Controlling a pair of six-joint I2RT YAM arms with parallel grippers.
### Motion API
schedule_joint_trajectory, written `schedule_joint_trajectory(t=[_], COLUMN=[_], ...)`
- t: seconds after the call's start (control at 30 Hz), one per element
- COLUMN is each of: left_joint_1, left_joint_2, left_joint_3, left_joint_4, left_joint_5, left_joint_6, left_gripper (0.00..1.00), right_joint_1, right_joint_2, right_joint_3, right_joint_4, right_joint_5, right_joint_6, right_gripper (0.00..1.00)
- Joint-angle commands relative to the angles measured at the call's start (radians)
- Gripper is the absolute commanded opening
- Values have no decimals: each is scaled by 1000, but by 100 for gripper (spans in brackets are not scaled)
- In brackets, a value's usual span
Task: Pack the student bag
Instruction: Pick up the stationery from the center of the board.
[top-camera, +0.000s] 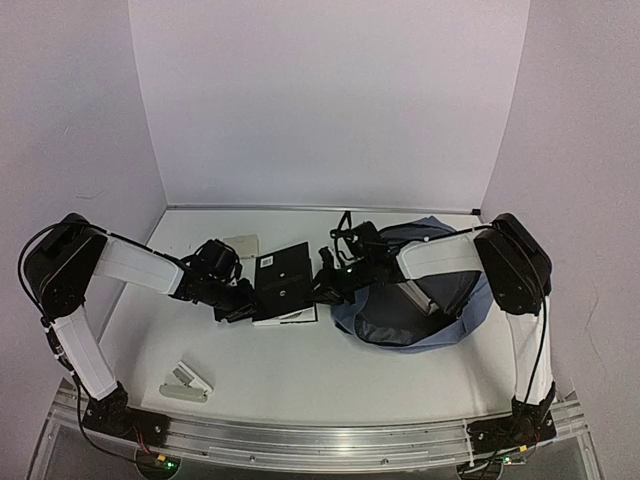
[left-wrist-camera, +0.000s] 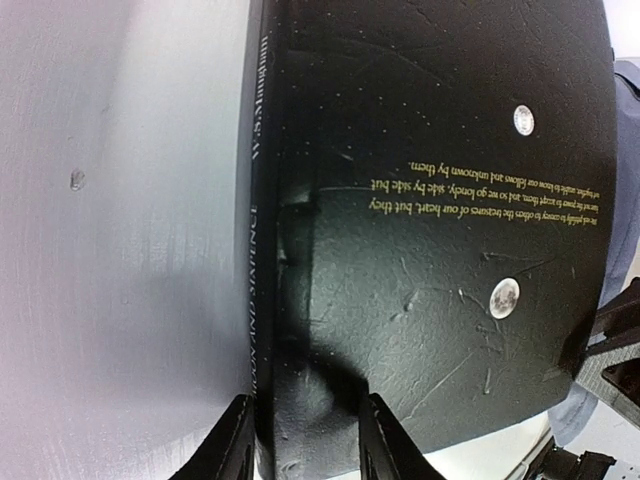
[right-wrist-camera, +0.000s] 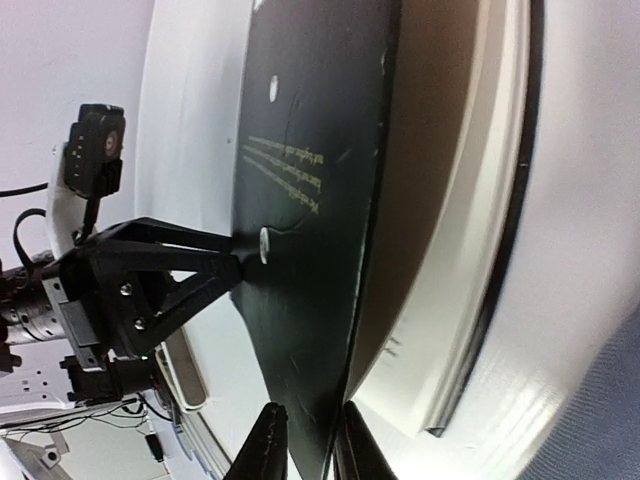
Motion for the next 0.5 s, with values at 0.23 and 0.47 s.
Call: schedule_joint_trajectory(t=[0.23, 0.47], left_joint_1=[-19, -5], left_joint_2=[-134, -294], left_joint_3=[-26, -109], left_joint_4=[44, 70], left_joint_5=[-11, -13], left_joint_6=[17, -1], left_gripper=[64, 89], right_joint_1=[26, 19], right_joint_2=[7, -54], right_joint_3=[7, 3], right_joint_4=[185, 285], right_joint_5=[-109, -162], right_joint_6=[123, 210], right_gripper=[0, 0])
